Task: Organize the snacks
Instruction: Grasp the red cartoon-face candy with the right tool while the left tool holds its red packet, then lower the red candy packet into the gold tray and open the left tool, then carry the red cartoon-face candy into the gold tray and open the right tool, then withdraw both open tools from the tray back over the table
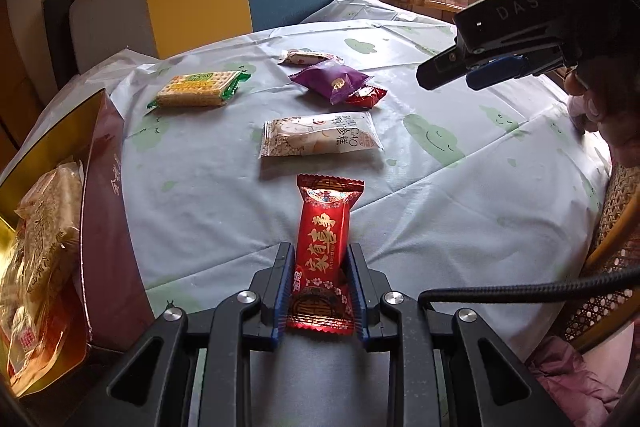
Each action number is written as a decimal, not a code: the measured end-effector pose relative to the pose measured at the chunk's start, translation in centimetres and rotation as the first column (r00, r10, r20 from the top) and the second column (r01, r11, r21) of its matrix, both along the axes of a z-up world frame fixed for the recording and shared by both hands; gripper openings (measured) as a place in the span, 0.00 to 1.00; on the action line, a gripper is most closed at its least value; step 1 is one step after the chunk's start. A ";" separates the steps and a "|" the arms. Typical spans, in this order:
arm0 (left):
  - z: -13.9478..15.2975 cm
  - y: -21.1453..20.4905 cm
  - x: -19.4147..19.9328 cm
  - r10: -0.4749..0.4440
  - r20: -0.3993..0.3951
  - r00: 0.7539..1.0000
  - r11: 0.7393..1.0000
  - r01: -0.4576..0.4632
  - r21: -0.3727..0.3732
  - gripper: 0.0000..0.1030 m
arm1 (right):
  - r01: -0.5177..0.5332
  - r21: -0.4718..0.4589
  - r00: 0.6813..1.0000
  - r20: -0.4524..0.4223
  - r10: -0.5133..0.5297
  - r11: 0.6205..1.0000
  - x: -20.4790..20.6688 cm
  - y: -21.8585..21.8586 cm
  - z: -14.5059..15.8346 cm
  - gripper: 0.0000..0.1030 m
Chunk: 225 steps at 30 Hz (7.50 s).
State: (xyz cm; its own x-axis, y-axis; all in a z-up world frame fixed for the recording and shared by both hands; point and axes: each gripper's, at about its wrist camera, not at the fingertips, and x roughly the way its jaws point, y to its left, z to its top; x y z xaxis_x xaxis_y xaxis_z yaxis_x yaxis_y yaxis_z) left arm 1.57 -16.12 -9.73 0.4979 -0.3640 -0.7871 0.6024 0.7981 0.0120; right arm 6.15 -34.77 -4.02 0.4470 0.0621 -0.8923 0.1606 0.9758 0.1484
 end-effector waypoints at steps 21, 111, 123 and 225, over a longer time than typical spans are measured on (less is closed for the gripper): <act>-0.1 0.7 0.3 0.004 -0.023 1.000 0.998 -0.005 -0.055 0.26 | -0.099 -0.030 0.990 -0.107 0.095 0.995 7.0 2.7 -3.2 0.62; 11.0 20.5 3.9 0.812 0.168 0.559 0.579 -0.809 -0.105 0.57 | -0.283 -0.300 0.956 -0.169 0.241 0.911 5.5 4.1 -5.5 0.30; 13.7 27.6 2.0 0.921 0.211 0.326 0.365 -0.914 -0.179 0.59 | -0.297 -0.347 0.953 -0.167 0.253 0.890 5.1 4.9 -5.3 0.30; 10.4 27.3 1.8 0.882 0.159 0.444 0.457 -0.888 -0.057 0.59 | -0.341 -0.305 0.828 0.349 0.438 0.889 -0.8 28.9 6.9 0.42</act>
